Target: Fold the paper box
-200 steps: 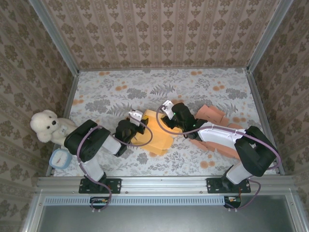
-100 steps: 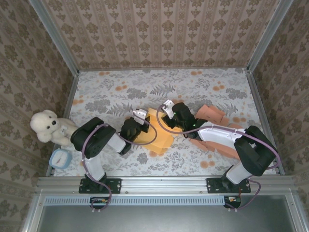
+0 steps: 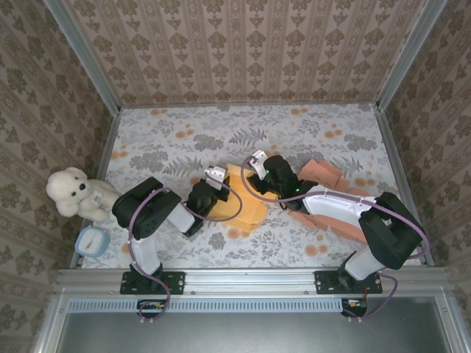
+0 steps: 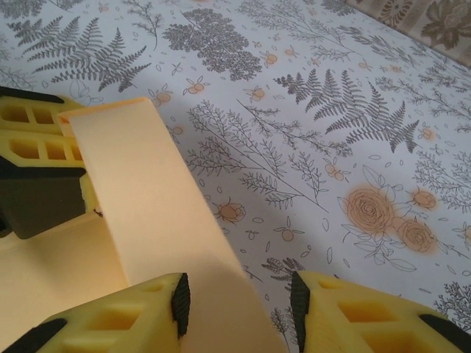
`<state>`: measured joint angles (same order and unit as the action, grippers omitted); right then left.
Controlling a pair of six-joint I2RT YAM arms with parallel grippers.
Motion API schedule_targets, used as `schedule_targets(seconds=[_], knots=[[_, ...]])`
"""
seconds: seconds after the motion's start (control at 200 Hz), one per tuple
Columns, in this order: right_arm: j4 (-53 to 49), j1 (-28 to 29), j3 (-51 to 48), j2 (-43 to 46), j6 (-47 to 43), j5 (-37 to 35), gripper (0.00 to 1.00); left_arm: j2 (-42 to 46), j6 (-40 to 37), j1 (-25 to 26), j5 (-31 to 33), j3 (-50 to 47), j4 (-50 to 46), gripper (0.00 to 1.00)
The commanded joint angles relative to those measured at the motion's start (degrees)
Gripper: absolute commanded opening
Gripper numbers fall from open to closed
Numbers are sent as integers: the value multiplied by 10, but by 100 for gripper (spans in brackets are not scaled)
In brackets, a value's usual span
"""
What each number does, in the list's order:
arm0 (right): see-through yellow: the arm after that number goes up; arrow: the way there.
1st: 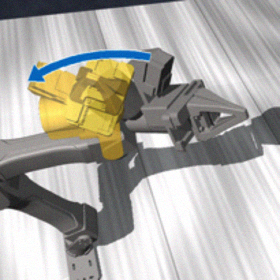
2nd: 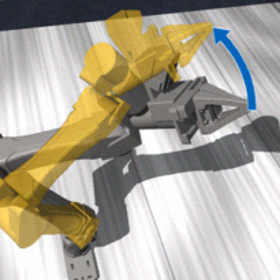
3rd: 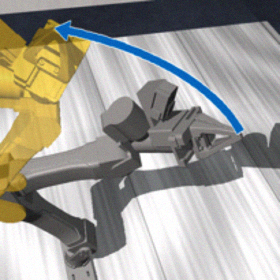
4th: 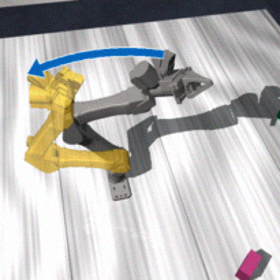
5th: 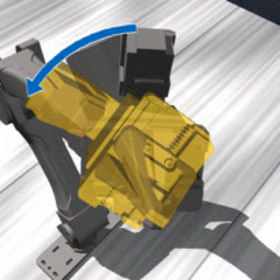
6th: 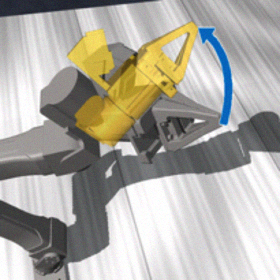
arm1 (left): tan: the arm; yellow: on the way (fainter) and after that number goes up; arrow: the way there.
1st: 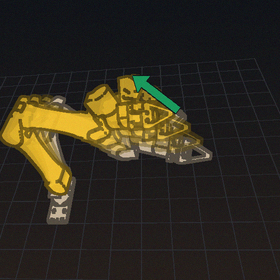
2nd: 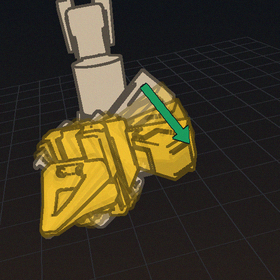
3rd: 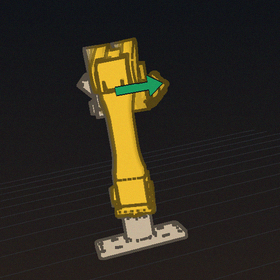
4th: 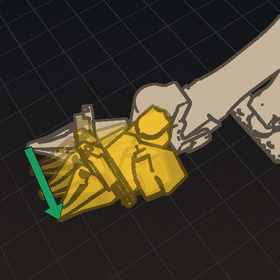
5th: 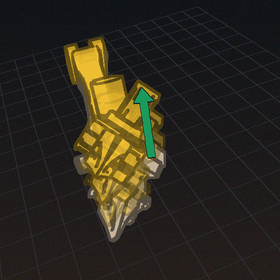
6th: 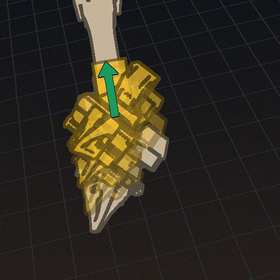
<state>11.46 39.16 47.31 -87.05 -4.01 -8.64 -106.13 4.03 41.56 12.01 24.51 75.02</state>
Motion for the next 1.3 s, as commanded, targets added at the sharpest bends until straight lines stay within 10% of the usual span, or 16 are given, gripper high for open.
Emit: schedule_targets(seconds=[0.0, 0.62, 1.295], knots=[[-38, 1, 11, 38, 46, -2, 45, -4, -2, 3, -4, -8, -5, 0], [-71, 2, -6, 108, 308, -58, 52, 7, 75, 68, 214, -21, -7, 0], [65, 1, -37, 10, 405, 34, 53, 10, 103, 90, 217, -20, -7, 0]])
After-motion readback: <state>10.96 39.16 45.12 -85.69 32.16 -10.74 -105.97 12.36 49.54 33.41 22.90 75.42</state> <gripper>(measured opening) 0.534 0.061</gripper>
